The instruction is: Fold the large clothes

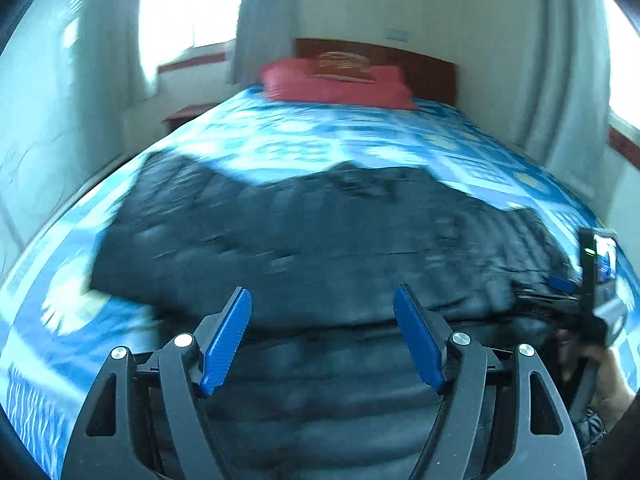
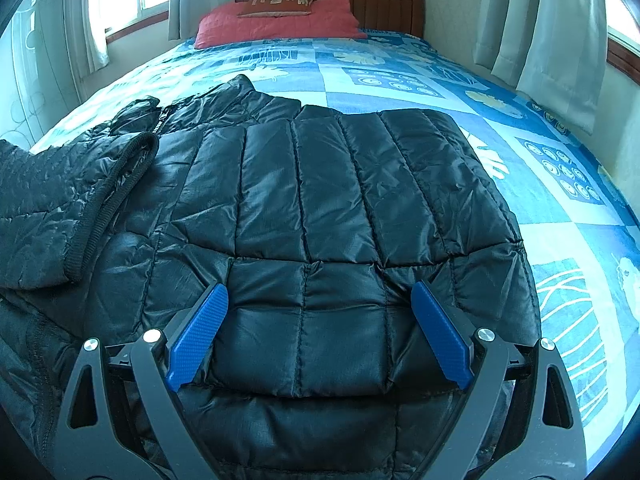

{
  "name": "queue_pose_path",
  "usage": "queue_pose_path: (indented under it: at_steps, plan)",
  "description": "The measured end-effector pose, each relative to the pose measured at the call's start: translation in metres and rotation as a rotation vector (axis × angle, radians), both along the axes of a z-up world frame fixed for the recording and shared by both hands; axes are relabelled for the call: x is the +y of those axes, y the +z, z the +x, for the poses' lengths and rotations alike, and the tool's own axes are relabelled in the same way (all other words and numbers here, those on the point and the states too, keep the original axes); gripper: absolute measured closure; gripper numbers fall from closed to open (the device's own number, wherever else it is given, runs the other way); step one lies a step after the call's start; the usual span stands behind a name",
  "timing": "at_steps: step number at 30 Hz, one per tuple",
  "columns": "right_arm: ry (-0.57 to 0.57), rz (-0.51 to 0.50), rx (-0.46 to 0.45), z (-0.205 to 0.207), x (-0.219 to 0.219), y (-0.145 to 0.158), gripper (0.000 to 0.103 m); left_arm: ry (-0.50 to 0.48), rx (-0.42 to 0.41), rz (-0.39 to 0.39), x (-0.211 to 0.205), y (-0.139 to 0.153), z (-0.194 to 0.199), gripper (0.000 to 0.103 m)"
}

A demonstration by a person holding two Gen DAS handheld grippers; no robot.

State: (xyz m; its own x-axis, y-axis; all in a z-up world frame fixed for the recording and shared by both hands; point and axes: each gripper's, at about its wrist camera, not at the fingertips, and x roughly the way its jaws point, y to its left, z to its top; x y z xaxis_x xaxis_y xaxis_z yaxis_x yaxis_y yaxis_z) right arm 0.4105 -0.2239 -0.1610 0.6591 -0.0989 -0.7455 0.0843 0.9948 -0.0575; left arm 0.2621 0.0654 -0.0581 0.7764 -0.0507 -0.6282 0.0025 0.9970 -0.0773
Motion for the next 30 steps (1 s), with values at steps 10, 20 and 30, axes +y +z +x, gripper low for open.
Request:
queue_pose_path:
  at_steps: [10, 20, 30]
  plan:
    - [0.058, 0.136, -0.060, -0.001, 0.057, 0.052, 0.010, 0.386, 0.091, -0.109, 0.168, -0.040, -0.014, 0.030]
    - [0.085, 0.195, 0.057, 0.042, 0.112, 0.021, 0.067, 0.360, 0.124, -0.106, 0.170, -0.050, -0.006, 0.030]
    - [-0.029, 0.084, -0.105, 0.009, 0.032, 0.068, 0.087, 0.311, 0.125, -0.090, 0.152, -0.048, 0.008, 0.030]
